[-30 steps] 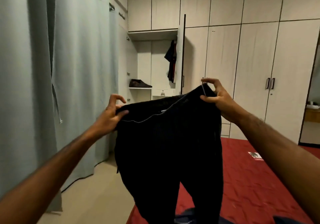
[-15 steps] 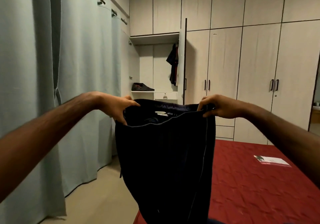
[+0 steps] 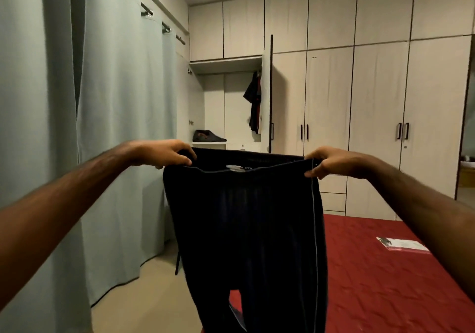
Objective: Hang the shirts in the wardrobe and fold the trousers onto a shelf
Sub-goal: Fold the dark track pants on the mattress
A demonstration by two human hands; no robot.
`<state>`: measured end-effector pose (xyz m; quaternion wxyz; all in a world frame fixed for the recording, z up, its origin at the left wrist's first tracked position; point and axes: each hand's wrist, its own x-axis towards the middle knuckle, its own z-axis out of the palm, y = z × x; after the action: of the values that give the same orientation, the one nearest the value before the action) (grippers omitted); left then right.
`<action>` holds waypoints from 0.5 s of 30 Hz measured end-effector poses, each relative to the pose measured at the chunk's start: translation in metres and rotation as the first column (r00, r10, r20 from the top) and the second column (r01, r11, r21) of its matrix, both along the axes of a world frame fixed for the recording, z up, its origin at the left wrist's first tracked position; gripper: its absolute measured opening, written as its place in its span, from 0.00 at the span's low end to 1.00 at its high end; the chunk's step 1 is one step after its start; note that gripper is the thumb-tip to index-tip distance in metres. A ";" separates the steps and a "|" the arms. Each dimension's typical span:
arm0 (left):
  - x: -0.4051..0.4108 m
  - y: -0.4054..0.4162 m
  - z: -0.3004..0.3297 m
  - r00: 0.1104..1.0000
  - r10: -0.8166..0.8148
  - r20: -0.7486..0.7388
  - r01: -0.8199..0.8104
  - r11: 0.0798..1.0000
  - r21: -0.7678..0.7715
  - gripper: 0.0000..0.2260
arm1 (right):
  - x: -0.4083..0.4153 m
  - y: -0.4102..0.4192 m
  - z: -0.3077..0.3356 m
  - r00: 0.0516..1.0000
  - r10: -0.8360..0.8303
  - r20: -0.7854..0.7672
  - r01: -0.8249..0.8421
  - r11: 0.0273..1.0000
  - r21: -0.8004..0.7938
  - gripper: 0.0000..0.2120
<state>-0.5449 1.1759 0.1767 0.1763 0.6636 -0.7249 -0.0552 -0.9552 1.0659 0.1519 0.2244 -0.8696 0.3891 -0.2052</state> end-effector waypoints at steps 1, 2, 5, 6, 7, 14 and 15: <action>0.005 -0.001 0.003 0.998 -0.023 -0.054 0.017 0.995 -0.094 0.11 | -0.005 -0.003 0.005 0.997 -0.008 0.080 0.009 1.000 -0.013 0.10; 0.007 -0.001 0.006 0.995 -0.035 -0.098 0.017 0.984 -0.179 0.14 | -0.008 -0.005 0.010 0.988 -0.010 0.155 0.013 1.000 -0.019 0.12; 0.006 -0.003 0.017 0.980 -0.053 -0.192 -0.020 0.932 -0.362 0.18 | -0.006 -0.011 0.024 0.951 0.000 0.310 0.016 0.999 -0.050 0.12; 0.004 -0.002 0.021 0.979 -0.051 -0.200 -0.038 0.908 -0.418 0.18 | -0.003 -0.012 0.029 0.933 -0.006 0.360 0.030 0.998 -0.063 0.11; 0.004 -0.002 0.025 0.974 -0.055 -0.218 -0.055 0.881 -0.469 0.19 | 0.001 -0.012 0.034 0.911 -0.014 0.413 0.048 0.996 -0.074 0.09; 0.013 0.012 0.066 0.867 -0.269 -0.419 0.050 0.884 -0.464 0.16 | 0.020 -0.009 0.075 0.654 -0.005 0.756 0.144 0.983 -0.118 0.14; 0.012 0.013 0.073 0.880 -0.273 -0.389 0.039 0.856 -0.515 0.18 | 0.022 -0.009 0.084 0.603 0.005 0.797 0.142 0.983 -0.113 0.16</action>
<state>-0.5324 1.1891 0.2498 0.4964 0.5027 -0.7069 -0.0345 -0.9332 1.0573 0.2354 0.2930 -0.6878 0.2639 -0.6094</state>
